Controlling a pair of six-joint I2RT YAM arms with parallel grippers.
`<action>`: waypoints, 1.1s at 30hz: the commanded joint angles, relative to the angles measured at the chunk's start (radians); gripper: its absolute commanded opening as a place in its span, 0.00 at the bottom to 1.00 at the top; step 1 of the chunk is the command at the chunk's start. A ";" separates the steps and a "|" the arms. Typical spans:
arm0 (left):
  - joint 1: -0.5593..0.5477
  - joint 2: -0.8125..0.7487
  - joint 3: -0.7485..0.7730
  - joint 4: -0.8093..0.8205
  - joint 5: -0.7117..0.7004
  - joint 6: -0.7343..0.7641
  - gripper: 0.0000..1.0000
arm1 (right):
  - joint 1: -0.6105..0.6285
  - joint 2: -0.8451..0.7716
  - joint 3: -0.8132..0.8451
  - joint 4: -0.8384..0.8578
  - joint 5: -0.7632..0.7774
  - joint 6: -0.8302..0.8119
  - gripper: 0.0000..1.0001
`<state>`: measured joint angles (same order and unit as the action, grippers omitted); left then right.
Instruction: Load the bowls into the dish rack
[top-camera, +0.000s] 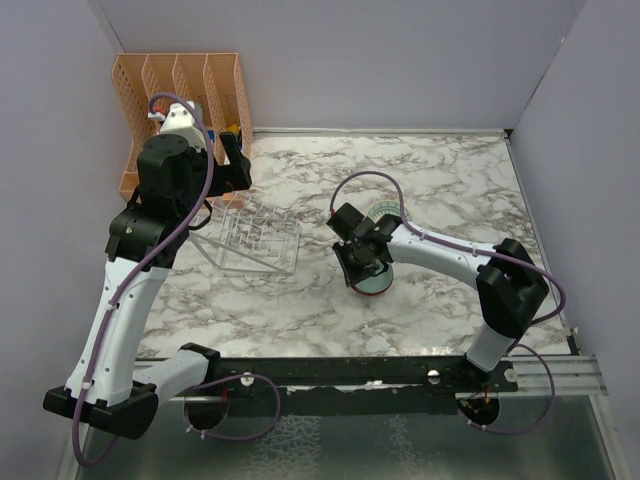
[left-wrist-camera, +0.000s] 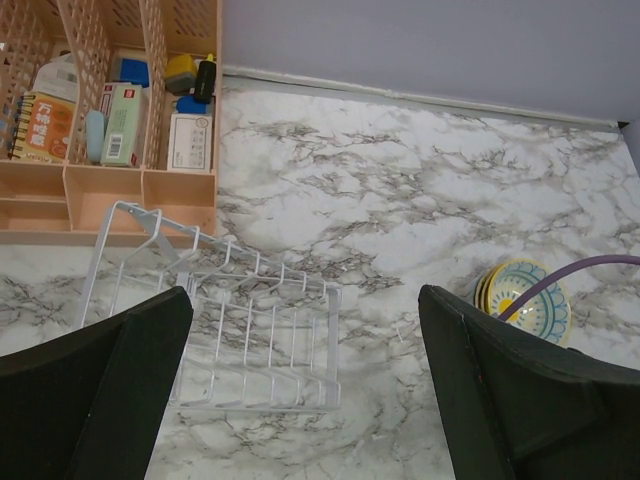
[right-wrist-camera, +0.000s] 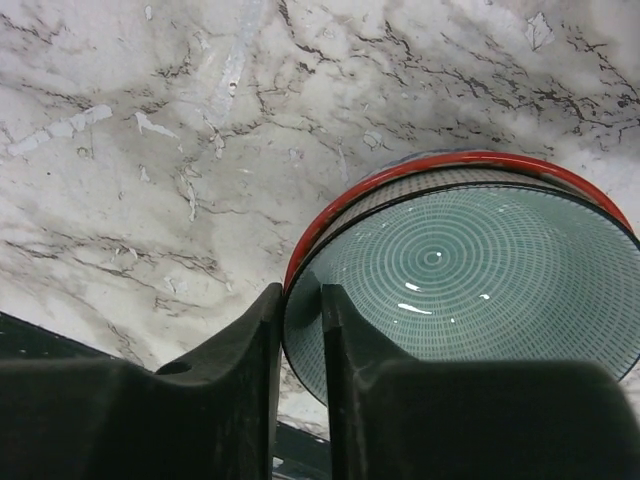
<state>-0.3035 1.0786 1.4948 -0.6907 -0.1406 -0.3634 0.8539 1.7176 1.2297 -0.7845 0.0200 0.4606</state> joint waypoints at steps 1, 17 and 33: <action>-0.003 -0.028 -0.015 0.004 -0.028 0.008 0.99 | -0.001 0.001 0.029 -0.008 -0.005 -0.013 0.16; -0.002 -0.045 -0.050 0.013 -0.020 -0.005 0.99 | -0.001 -0.048 0.142 -0.166 -0.002 -0.040 0.02; -0.004 -0.042 0.014 -0.013 -0.051 -0.004 0.99 | -0.001 -0.067 0.415 -0.181 -0.149 -0.030 0.01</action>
<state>-0.3035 1.0435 1.4506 -0.6941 -0.1543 -0.3645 0.8536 1.6962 1.5513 -1.0168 -0.0235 0.4286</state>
